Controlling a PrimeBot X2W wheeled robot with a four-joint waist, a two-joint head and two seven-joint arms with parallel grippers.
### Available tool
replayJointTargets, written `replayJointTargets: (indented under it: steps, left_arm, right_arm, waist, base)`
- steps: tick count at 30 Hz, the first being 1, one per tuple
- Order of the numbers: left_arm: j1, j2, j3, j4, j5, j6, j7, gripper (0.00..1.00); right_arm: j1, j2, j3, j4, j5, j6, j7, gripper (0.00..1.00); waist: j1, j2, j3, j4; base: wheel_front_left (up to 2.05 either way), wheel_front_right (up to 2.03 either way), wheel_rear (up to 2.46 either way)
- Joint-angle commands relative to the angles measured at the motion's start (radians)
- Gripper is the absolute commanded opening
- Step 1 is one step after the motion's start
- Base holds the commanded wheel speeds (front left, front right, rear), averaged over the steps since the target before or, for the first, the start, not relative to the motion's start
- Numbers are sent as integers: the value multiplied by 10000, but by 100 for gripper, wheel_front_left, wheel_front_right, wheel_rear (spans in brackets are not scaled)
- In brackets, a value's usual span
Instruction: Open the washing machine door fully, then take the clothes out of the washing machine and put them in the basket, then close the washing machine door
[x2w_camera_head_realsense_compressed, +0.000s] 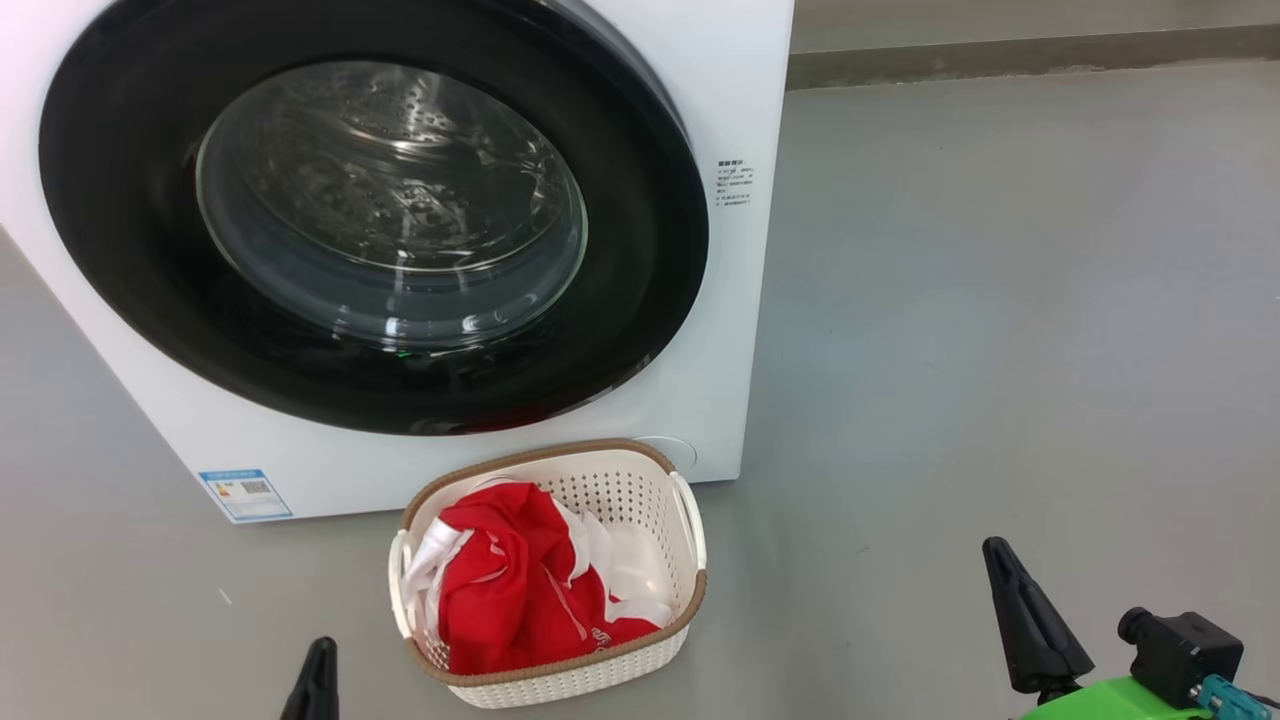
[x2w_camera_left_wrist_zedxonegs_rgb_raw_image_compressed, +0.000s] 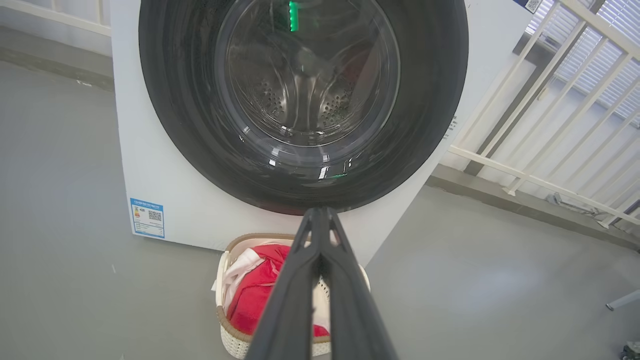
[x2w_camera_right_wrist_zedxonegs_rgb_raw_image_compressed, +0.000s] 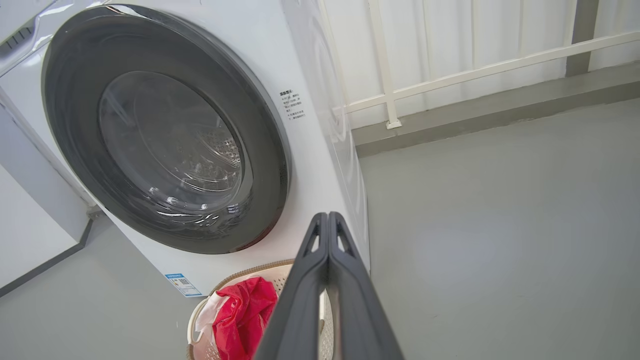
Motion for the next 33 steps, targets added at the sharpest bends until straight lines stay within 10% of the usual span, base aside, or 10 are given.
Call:
replayJointTargets:
  steps: [1,33]
  left_arm:
    - [-441,83,121,-176,-249,-95,63,0]
    - [-1169,124,326,420,-3775,-221,944,0]
  right_arm:
    - [-477,-153,-15,-223,316,-8,37,0]
    - [-926,-298,-209,9,3966,-18,865,0]
  waist:
    - [-1,0,3,8]
    - [-2,0,83,224]
  base:
    - [0,0,0]
    - [0,0,0]
